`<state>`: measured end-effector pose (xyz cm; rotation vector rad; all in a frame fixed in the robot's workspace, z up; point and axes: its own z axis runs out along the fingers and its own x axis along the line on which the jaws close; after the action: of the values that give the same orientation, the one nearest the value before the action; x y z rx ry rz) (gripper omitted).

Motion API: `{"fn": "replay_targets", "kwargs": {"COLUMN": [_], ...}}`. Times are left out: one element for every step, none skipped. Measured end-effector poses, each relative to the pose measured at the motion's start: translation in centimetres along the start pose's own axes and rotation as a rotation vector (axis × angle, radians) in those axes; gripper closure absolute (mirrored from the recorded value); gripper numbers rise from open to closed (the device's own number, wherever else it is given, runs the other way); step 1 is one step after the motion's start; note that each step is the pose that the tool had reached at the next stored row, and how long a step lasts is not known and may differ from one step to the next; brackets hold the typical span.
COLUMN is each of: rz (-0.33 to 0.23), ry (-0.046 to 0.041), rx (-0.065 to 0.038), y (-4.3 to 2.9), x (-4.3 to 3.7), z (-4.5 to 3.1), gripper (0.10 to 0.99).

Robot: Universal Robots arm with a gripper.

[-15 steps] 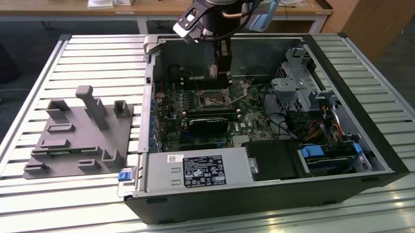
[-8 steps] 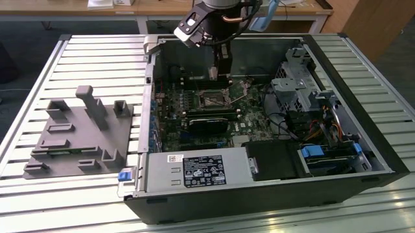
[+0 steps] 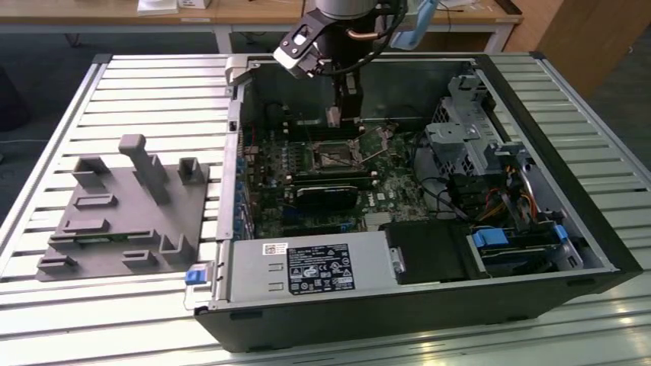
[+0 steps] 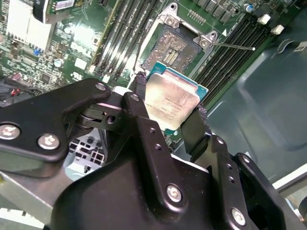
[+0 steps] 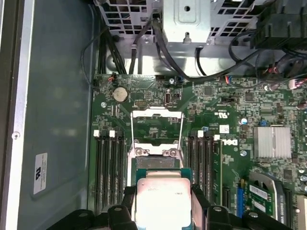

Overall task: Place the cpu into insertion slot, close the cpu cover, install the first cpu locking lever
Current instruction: 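Place the cpu into insertion slot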

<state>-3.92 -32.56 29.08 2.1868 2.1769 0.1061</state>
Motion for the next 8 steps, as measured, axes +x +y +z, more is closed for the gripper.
{"fn": "replay_targets", "kwargs": {"rz": [-0.004,-0.011,-0.018,-0.024,-0.025,-0.025,-0.025,-0.025], "ry": [0.0004,0.0008,0.0014,0.0018,0.0020,0.0020,0.0020,0.0020], "rx": [0.000,0.000,0.000,0.000,0.000,0.000,0.000,0.000], "y": [-0.01,-0.02,-0.03,-0.05,-0.07,-0.09,-0.11,-0.12], "x": [0.04,0.06,0.07,0.08,0.10,0.12,0.15,0.18], "z": [0.17,0.32,0.47,0.64,0.82,1.01,1.19,1.37], "gripper": [0.545,0.545,0.545,0.545,0.545,0.545,0.545,0.545]}}
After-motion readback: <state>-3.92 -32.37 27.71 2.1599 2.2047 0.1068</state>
